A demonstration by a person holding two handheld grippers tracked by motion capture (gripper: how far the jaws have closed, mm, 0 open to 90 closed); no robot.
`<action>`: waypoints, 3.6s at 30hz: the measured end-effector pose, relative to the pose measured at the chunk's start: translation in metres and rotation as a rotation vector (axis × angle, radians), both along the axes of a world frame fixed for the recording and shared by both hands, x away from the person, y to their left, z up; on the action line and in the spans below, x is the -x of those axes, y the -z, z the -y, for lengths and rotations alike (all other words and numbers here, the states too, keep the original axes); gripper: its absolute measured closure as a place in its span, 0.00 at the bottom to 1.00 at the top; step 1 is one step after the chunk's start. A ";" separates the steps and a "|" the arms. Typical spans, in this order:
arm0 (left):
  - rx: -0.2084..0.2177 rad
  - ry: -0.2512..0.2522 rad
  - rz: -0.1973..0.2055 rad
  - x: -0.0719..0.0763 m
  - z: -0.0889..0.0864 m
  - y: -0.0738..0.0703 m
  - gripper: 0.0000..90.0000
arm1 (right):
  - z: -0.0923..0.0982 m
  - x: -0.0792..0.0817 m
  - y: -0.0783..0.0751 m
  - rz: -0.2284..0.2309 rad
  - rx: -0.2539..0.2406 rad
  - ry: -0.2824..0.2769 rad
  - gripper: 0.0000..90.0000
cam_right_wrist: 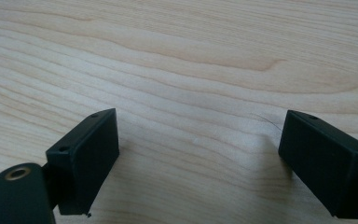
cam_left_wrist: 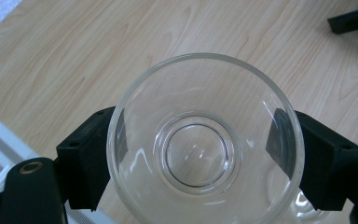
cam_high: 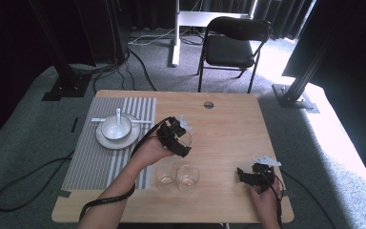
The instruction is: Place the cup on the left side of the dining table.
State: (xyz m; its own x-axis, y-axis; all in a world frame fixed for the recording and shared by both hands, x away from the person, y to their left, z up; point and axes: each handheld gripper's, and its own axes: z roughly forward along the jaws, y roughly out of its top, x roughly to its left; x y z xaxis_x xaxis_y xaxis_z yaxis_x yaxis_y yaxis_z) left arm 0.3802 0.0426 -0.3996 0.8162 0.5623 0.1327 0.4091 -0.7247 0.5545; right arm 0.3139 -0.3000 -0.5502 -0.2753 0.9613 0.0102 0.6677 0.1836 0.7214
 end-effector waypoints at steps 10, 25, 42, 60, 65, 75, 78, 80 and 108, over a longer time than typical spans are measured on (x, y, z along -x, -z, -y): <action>-0.018 -0.080 -0.020 -0.003 -0.041 0.004 0.20 | 0.000 0.000 0.000 0.000 0.000 0.000 0.13; -0.035 -0.193 -0.030 0.003 -0.104 0.011 0.20 | 0.000 0.000 0.000 0.000 0.001 0.000 0.13; -0.042 -0.298 -0.061 0.016 -0.164 0.030 0.20 | 0.000 0.000 0.000 0.000 0.001 -0.001 0.13; -0.071 -0.371 -0.090 0.023 -0.203 0.049 0.20 | 0.000 0.000 0.000 0.000 0.001 0.000 0.13; -0.078 -0.380 -0.104 0.024 -0.207 0.058 0.20 | 0.000 0.000 0.000 0.000 0.001 -0.001 0.13; 0.002 -0.400 -0.091 0.030 -0.217 0.067 0.20 | 0.000 0.000 0.000 0.000 0.001 -0.001 0.13; 0.013 -0.400 -0.075 0.031 -0.218 0.068 0.20 | 0.000 0.000 0.000 0.000 0.001 0.000 0.13; 0.030 -0.405 -0.054 0.034 -0.219 0.070 0.20 | 0.000 0.000 0.000 0.000 0.001 0.000 0.13; 0.190 -0.525 0.063 0.068 -0.237 0.104 0.01 | 0.000 0.000 0.000 -0.001 0.001 0.000 0.13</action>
